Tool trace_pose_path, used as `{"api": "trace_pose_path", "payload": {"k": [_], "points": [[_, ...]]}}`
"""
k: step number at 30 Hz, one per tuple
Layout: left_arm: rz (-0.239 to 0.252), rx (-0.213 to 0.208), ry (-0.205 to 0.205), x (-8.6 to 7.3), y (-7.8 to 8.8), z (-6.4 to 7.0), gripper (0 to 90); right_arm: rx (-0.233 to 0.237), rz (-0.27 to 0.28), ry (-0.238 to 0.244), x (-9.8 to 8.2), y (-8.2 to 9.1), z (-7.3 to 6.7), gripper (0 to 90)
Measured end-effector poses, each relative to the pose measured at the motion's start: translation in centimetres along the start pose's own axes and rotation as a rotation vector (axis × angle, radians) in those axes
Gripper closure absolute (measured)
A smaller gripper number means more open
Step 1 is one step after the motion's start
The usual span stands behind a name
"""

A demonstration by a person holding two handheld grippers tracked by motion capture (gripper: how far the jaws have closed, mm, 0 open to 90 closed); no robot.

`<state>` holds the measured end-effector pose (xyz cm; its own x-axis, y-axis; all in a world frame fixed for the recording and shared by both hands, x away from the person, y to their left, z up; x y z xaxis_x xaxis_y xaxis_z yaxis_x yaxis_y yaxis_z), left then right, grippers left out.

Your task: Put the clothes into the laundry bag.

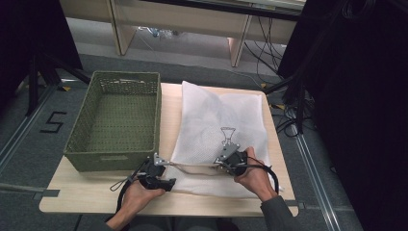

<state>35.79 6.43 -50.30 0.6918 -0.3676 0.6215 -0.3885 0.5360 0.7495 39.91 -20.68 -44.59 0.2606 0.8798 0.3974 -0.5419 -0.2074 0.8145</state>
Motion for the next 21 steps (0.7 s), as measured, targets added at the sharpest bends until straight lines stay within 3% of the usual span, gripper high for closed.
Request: {"api": "trace_pose_path", "payload": {"k": [2,6,9,12,14,21], "points": [[-0.004,-0.027,0.022,0.0,-0.1,0.0,41.7,0.012,-0.021,0.008,-0.1,0.2,0.0,86.8],[-0.009,-0.054,0.016,0.0,-0.5,0.3,41.8,0.031,-0.046,-0.014,-0.2,0.4,-0.5,86.0],[0.001,-0.092,0.046,0.2,-0.8,0.1,43.4,0.042,-0.064,-0.005,-0.4,-0.1,-0.8,85.8],[-0.001,-0.077,0.025,0.4,-1.1,0.0,46.2,0.058,-0.081,0.005,-0.5,-0.4,-0.9,86.7],[0.001,-0.090,0.039,0.4,-1.1,0.0,47.2,0.069,-0.087,0.002,-0.6,-0.6,-0.9,86.9],[0.006,-0.106,0.011,0.4,-1.1,0.1,60.0,0.097,-0.113,-0.039,-1.2,-1.7,-0.7,86.8]]}}
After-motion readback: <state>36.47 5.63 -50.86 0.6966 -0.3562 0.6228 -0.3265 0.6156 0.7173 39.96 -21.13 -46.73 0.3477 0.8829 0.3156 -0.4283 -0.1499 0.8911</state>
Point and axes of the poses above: each handheld gripper's, and its own axes: y roughly backward along the jaws, x roughly out of its top, z roughly to its right, the point moved 1 cm from there along -y, roughly forward along the jaws, and after that the axes turned 7 degrees about -x, right-handed, at the moved point
